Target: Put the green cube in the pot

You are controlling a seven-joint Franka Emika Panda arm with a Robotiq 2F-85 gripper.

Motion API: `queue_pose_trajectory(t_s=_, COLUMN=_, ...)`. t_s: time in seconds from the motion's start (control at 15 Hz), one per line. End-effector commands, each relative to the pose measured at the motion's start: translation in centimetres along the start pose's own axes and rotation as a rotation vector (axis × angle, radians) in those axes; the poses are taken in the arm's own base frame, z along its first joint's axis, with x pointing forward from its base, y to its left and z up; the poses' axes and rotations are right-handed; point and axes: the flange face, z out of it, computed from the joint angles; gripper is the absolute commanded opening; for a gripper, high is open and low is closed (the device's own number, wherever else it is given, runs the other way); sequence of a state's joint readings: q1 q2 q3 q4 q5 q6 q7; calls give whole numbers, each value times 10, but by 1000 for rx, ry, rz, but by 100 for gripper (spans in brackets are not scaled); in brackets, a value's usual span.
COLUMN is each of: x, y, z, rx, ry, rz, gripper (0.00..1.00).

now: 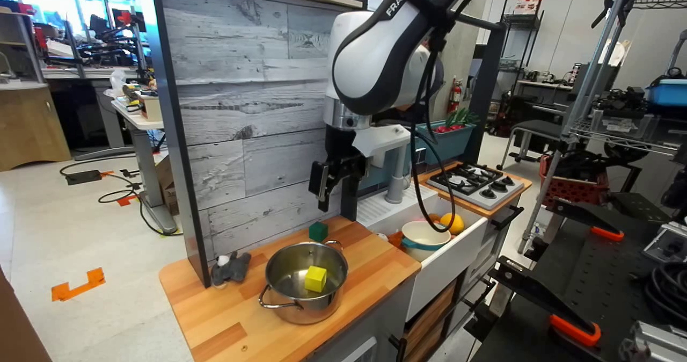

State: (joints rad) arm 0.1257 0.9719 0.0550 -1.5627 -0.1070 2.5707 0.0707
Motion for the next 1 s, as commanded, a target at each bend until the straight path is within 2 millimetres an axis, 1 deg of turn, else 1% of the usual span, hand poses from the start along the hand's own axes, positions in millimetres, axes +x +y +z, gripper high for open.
queue_pose_trajectory(t_s=0.0, x=16, y=-4, z=24, rx=-1, ry=-30, rz=45, gripper=100)
queue_pose_trajectory(t_s=0.27, x=18, y=-10, z=46, rx=-8, ry=-40, rz=63, gripper=100)
queue_pose_trajectory(t_s=0.47, x=20, y=-12, z=57, rx=-15, ry=-27, rz=56, gripper=100)
queue_pose_trajectory(t_s=0.93, x=26, y=-14, z=68, rx=-5, ry=44, rz=18, gripper=100)
